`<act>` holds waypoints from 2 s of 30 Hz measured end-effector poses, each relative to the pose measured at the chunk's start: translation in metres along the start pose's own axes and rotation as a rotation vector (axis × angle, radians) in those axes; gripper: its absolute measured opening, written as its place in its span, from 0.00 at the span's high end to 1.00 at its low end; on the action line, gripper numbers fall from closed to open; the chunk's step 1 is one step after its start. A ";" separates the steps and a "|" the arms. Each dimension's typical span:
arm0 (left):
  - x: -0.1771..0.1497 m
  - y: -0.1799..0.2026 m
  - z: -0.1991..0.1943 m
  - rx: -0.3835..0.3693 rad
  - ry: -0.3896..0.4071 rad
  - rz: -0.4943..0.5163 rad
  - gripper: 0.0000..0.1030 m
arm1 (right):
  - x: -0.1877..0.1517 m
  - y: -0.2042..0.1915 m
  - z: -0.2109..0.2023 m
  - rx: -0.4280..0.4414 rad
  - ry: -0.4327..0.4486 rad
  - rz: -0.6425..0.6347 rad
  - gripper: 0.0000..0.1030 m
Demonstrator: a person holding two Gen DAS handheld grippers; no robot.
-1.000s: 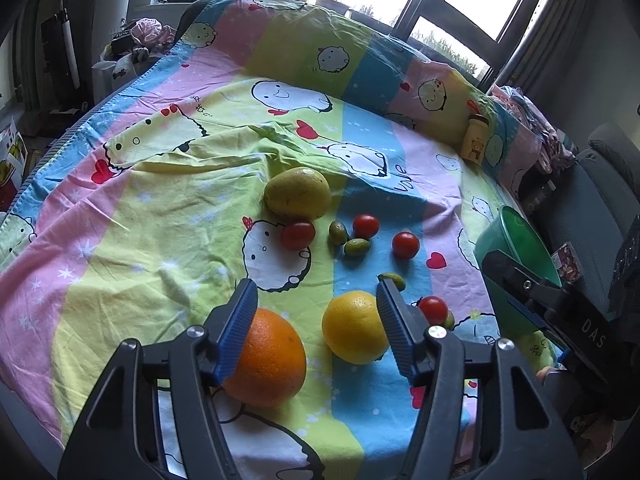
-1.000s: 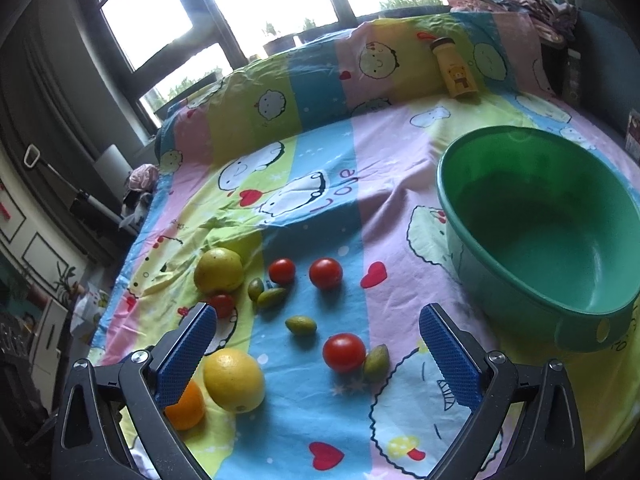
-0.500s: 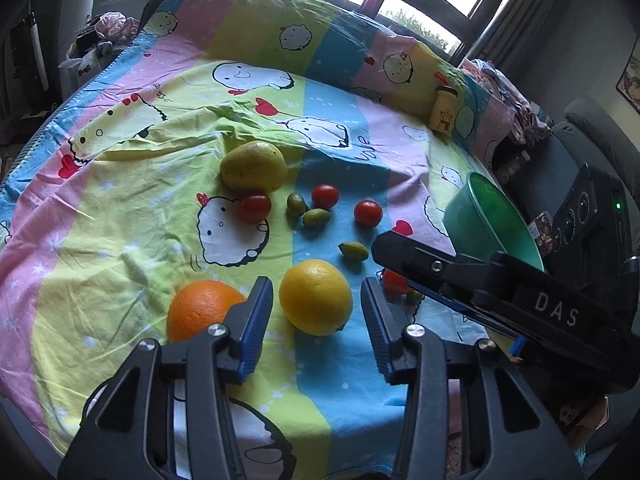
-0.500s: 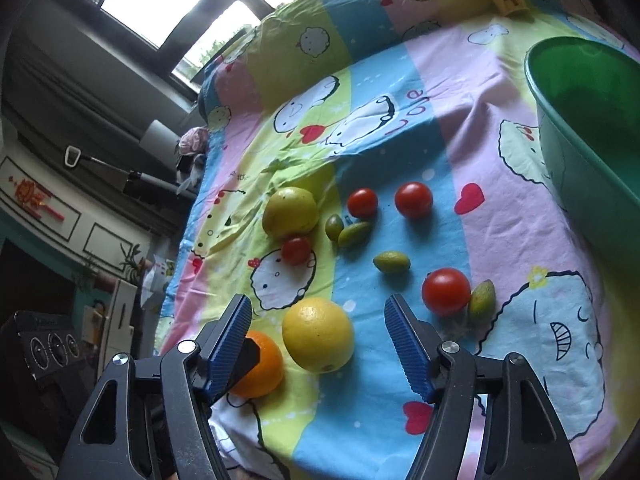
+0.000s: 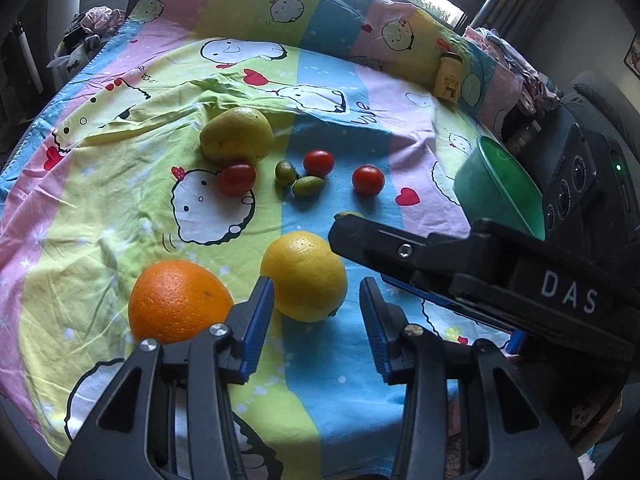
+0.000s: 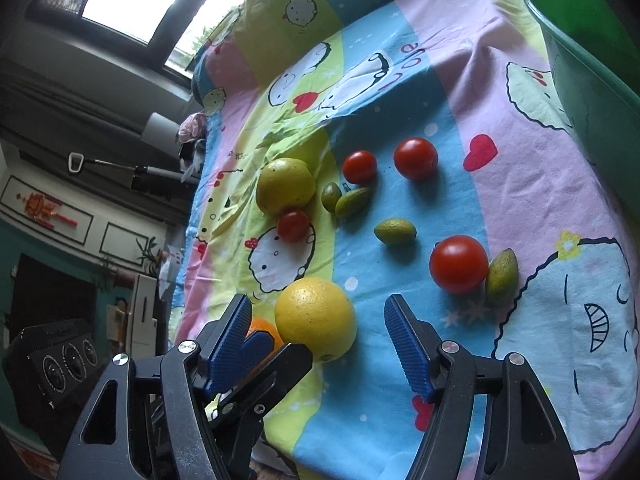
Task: Organize fruits
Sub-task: 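Move the right tool to the yellow grapefruit and close its fingers, then carry the yellow grapefruit with the right tool into the green basin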
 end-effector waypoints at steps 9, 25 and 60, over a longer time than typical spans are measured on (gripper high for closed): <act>-0.001 -0.001 0.007 0.016 -0.012 0.003 0.58 | -0.005 -0.001 0.012 0.004 -0.042 0.004 0.34; -0.001 -0.005 0.009 0.044 -0.002 0.006 0.59 | -0.007 0.005 0.026 -0.007 -0.083 0.017 0.38; 0.020 0.044 -0.019 -0.042 0.166 0.134 0.65 | 0.015 -0.005 -0.024 0.037 0.091 -0.011 0.46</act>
Point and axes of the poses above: each gripper's, at about its wrist camera, not at the fingertips, and z roughly the way its jaws point, y to its right, x to its top, the point moved 6 cm from there along z, roughly the way its jaws point, and after that the axes turned 6 degrees about y, right-handed, at the moved point
